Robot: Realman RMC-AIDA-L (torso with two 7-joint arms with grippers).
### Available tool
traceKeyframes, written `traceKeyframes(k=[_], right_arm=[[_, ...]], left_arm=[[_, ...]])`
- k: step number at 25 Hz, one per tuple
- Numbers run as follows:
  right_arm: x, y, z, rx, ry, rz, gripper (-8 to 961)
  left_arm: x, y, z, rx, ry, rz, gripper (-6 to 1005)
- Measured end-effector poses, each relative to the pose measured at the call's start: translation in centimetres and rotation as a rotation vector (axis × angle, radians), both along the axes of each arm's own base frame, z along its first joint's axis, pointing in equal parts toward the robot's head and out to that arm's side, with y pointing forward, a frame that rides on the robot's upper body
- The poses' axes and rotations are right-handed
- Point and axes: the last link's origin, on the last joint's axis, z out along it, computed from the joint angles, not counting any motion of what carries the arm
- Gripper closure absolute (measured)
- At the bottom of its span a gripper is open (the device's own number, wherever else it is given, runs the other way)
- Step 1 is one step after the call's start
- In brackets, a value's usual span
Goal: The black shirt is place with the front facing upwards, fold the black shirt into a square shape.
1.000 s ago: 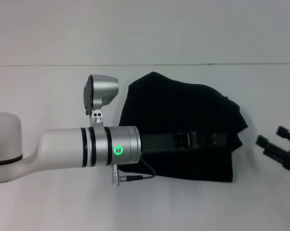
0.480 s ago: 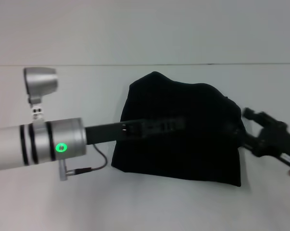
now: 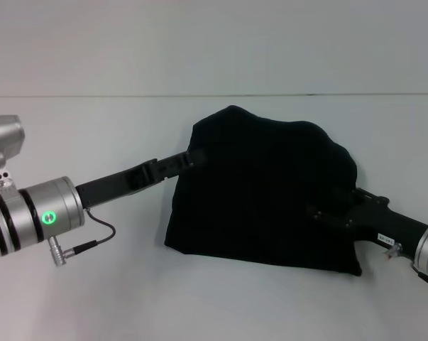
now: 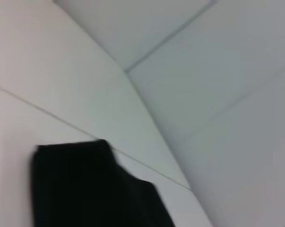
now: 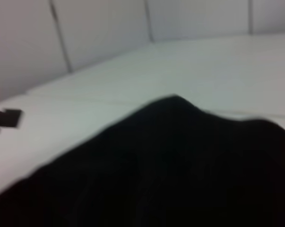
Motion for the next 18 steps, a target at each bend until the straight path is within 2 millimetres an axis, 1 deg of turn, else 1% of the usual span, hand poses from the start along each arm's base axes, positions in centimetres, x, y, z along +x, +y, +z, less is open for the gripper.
traceKeyframes(k=[4,8,14,18], right_arm=[[1.0,0.1,0.0,0.014,-0.037,-0.053,120],[1.3,0.0,0.3,0.03,-0.025,-0.065,120],[0.5,-0.6,1.7,0.057,0.04,0.026,121],[0.1,-2.1,2.4,0.046,0.044,0.139,120]], left_arm=[[-0.4,0.5,0.0,0.015,0.019,0.034,36],[-0.3,0.9,0.2,0.018,0.023,0.045,41],[0.2,2.5,0.6,-0.025,0.02,0.1,48],[0.4,3.9,0.5,-0.077,0.052,0.172,52]])
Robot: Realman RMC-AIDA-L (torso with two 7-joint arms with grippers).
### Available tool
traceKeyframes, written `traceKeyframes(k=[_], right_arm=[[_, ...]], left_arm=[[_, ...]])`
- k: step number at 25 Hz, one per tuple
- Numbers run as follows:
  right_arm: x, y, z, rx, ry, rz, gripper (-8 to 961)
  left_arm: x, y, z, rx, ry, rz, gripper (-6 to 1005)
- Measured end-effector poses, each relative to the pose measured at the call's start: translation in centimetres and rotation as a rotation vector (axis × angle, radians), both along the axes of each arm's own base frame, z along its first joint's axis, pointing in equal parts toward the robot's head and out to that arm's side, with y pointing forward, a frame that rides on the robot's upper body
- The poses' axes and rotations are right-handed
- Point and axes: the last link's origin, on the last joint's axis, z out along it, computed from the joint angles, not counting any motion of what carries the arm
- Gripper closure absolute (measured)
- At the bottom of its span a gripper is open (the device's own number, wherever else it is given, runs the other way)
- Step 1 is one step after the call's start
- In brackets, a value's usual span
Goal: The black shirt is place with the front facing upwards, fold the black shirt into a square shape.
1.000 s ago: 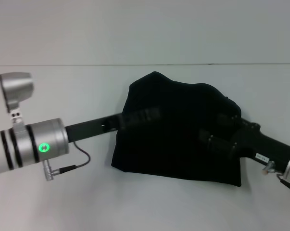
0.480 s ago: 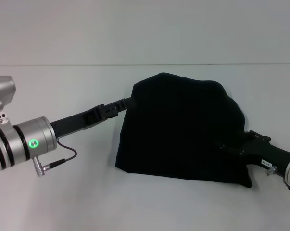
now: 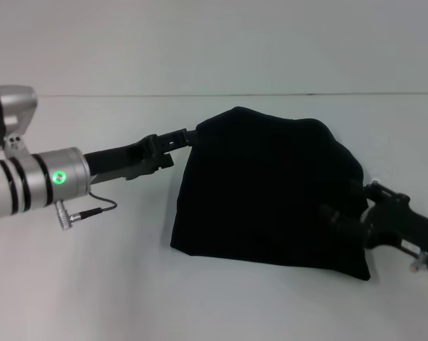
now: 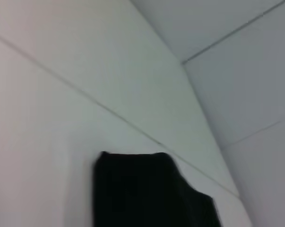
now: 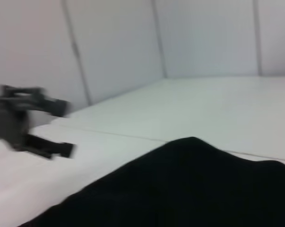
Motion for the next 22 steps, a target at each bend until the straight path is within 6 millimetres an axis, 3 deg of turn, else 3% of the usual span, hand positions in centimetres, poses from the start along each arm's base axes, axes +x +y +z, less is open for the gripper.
traceKeyframes(k=[10,17,22], right_arm=[[1.7,-4.9,-0.4,-0.071,-0.049,0.096,120],[2.1,-5.6,-0.6,-0.078,-0.05,0.078,119],[2.1,-5.6,-0.5,-0.077,-0.048,0.081,120]], left_arm=[[-0.1,2.5,-1.7,0.058,0.155,0.112,64],[1.2,2.6,-4.0,0.064,0.226,0.091,72],[1.5,2.6,-4.4,0.064,0.229,0.09,78]])
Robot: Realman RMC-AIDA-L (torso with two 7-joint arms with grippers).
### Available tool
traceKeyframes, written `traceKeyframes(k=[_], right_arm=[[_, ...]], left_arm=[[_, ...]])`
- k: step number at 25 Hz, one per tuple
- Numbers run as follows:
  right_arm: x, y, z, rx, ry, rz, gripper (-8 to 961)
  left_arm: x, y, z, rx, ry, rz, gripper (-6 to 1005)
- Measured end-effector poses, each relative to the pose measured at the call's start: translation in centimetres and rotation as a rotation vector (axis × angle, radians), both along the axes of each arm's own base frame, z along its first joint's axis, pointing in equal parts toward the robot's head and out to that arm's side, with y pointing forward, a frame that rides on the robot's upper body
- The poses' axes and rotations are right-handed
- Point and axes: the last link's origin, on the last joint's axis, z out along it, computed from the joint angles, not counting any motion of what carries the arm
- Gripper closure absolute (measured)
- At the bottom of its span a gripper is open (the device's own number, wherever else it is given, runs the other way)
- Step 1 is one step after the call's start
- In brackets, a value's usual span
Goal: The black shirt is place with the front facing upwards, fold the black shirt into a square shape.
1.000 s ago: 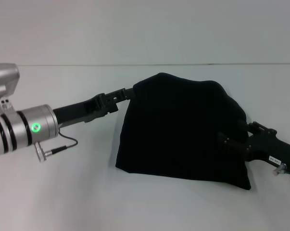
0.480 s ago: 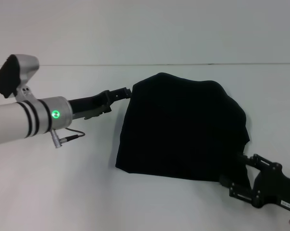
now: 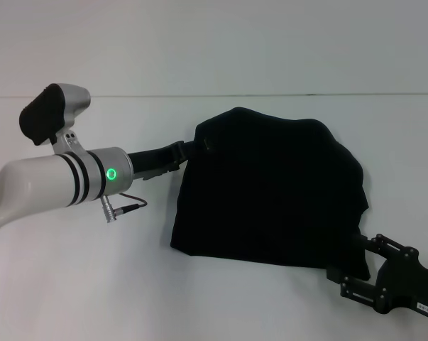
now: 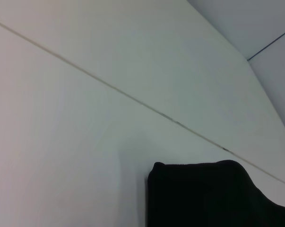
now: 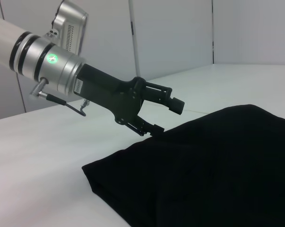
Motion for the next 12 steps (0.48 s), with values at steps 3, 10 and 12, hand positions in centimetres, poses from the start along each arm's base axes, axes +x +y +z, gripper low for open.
traceKeyframes(k=[3,10,12], right_arm=[[-0.1,0.0,0.0,-0.001,0.0,0.003,120],[-0.2,0.2,0.0,-0.004,0.003,0.01,120],[-0.3,0.2,0.0,-0.005,0.006,0.012,120]], left_arm=[[0.1,-0.1,-0.3,-0.002,0.008,-0.003,81],[0.8,-0.2,-1.2,-0.027,0.043,-0.037,90],[1.0,-0.2,-1.4,-0.031,0.061,-0.056,92]])
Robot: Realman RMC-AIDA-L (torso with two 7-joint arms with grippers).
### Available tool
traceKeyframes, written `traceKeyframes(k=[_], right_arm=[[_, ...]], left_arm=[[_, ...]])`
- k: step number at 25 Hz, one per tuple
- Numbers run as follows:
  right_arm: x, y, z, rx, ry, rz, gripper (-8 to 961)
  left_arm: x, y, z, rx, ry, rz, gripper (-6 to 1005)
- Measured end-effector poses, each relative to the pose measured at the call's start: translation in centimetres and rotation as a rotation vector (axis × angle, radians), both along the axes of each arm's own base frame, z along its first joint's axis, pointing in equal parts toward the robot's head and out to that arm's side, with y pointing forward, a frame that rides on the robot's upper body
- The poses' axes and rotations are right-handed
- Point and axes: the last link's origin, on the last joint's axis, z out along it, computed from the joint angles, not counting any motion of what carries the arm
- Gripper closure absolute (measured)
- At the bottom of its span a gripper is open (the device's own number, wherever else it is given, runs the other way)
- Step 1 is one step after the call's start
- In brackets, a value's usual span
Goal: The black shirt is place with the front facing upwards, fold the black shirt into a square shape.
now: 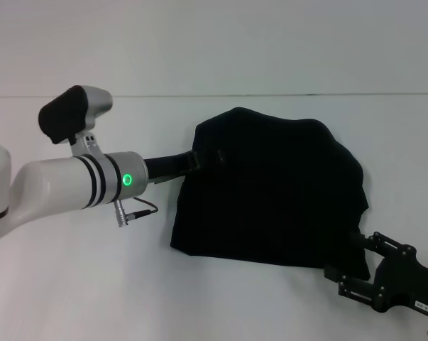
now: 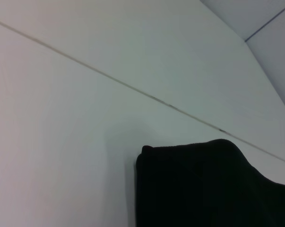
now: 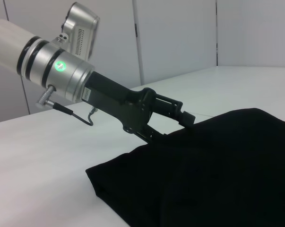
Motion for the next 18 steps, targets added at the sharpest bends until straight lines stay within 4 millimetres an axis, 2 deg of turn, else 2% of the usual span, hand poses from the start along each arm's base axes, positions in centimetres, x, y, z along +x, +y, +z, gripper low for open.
traceKeyframes(k=[7,18], right_arm=[[-0.19,-0.01,0.05,-0.002,0.008,0.01,121],[-0.28,0.18,0.14,0.001,0.008,0.014,120]], left_arm=[[-0.04,0.03,-0.3,0.021,0.027,-0.025,100],[-0.19,-0.01,-0.39,0.03,0.043,-0.04,583]])
